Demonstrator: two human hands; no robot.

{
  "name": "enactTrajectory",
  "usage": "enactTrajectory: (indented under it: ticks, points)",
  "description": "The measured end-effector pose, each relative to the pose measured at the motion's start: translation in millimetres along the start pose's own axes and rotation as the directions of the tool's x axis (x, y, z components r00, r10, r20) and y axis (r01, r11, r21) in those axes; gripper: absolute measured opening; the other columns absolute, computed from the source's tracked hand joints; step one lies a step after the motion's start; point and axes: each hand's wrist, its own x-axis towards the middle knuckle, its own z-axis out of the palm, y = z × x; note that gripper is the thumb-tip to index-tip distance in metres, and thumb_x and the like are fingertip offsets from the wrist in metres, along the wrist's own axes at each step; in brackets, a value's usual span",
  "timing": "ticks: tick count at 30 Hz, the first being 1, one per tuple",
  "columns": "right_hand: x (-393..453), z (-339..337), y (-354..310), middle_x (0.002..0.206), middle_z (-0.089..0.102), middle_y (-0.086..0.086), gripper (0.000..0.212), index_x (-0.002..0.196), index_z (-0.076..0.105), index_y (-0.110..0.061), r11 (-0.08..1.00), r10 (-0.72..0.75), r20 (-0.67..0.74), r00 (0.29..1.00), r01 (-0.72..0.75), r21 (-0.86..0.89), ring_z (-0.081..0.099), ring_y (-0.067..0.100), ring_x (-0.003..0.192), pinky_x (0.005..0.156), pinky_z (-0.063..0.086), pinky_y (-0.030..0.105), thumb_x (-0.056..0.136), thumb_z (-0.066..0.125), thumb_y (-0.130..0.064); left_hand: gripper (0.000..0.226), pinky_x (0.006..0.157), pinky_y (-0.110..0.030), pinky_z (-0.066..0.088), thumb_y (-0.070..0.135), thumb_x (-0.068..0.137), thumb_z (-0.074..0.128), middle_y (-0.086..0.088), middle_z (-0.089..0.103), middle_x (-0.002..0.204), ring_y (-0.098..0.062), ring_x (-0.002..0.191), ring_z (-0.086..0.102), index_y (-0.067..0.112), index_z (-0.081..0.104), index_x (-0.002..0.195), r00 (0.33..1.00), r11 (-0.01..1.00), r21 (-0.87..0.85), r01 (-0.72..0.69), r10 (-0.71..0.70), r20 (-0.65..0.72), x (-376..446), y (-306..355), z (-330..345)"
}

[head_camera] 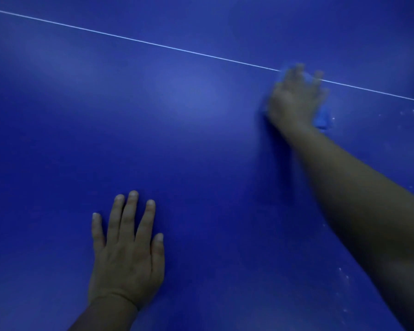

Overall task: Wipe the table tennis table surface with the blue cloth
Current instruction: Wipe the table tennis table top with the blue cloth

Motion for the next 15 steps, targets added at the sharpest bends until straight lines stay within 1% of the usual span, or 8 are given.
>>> enactTrajectory:
  ticks: [2,4,6,8,10,11,13,15]
  points:
    - [4.1,-9.1,55.4,0.166,0.013,0.001,0.055,0.156,0.023,-0.014,0.96,0.274,0.041,0.961,-0.276,0.051,-0.001,0.044,0.15,0.116,0.004,0.066,0.104,0.023,-0.031,0.062,0.12,-0.061,0.006,0.038,0.093,0.035,-0.016,0.031,0.159,-0.034,0.15,0.022,0.008,0.043,0.147,1.0,1.0,-0.005,0.003,-0.002,0.02,0.1,0.4,-0.5]
    - [-1.7,-14.1,58.3,0.166,0.009,0.0,0.054,0.156,0.024,-0.015,0.923,0.375,0.045,0.926,-0.377,0.078,-0.004,0.044,0.15,0.116,0.001,0.067,0.105,0.023,-0.031,0.063,0.12,-0.06,0.005,0.039,0.093,0.034,-0.016,0.031,0.159,-0.033,0.15,0.02,0.008,0.042,0.147,0.999,1.0,-0.005,0.004,-0.004,0.037,-0.5,0.4,-0.7]
    - [-13.0,-13.7,21.5,0.166,0.009,0.001,0.054,0.157,0.022,-0.015,0.977,0.203,-0.007,0.979,-0.202,0.065,0.0,0.045,0.15,0.117,0.006,0.066,0.105,0.026,-0.028,0.064,0.12,-0.06,0.004,0.04,0.092,0.034,-0.016,0.031,0.159,-0.033,0.15,0.02,0.008,0.043,0.147,0.999,1.0,-0.015,0.009,-0.008,0.038,0.0,-0.4,-0.8]
    - [-32.4,-9.5,-39.7,0.166,0.013,-0.002,0.054,0.157,0.024,-0.021,0.987,-0.146,-0.037,0.989,0.148,0.069,0.006,0.042,0.15,0.117,0.012,0.061,0.103,0.029,-0.026,0.064,0.119,-0.058,0.003,0.04,0.09,0.035,-0.016,0.032,0.159,-0.034,0.149,0.022,0.008,0.045,0.145,1.0,1.0,-0.012,0.005,-0.004,0.028,1.0,-0.4,0.1]
    - [-54.3,0.3,-91.2,0.165,0.018,-0.005,0.053,0.154,0.03,-0.026,0.865,-0.5,-0.009,0.866,0.499,0.053,0.011,0.038,0.15,0.116,0.015,0.056,0.102,0.03,-0.029,0.064,0.119,-0.057,0.003,0.04,0.09,0.036,-0.015,0.032,0.159,-0.033,0.149,0.022,0.008,0.046,0.144,1.0,1.0,-0.026,0.015,-0.015,0.012,0.6,0.0,0.2]
    - [-53.8,1.1,-93.9,0.164,0.021,-0.005,0.052,0.154,0.032,-0.025,0.812,-0.583,0.034,0.812,0.58,0.061,0.015,0.037,0.149,0.116,0.017,0.056,0.102,0.029,-0.031,0.064,0.119,-0.057,0.003,0.04,0.09,0.035,-0.015,0.031,0.159,-0.033,0.149,0.021,0.008,0.046,0.144,1.0,0.999,-0.032,0.02,-0.02,0.006,0.2,0.2,-0.1]
    - [-30.1,4.6,-52.6,0.16,0.033,0.004,0.053,0.151,0.038,-0.017,0.844,-0.537,-0.003,0.844,0.537,-0.006,0.029,0.044,0.143,0.112,0.027,0.058,0.1,0.028,-0.027,0.063,0.12,-0.055,0.001,0.04,0.091,0.034,-0.014,0.03,0.159,-0.033,0.149,0.021,0.008,0.045,0.145,1.0,0.999,-0.036,0.02,-0.019,0.011,0.5,1.1,-0.9]
    - [-2.8,4.7,24.3,0.159,0.032,0.009,0.055,0.152,0.034,-0.012,0.976,-0.206,-0.077,0.975,0.2,-0.083,0.031,0.048,0.139,0.111,0.028,0.058,0.098,0.03,-0.023,0.063,0.12,-0.055,0.0,0.039,0.091,0.034,-0.015,0.03,0.159,-0.033,0.15,0.02,0.008,0.045,0.145,0.999,0.999,-0.042,0.026,-0.025,0.021,1.8,1.0,-2.1]
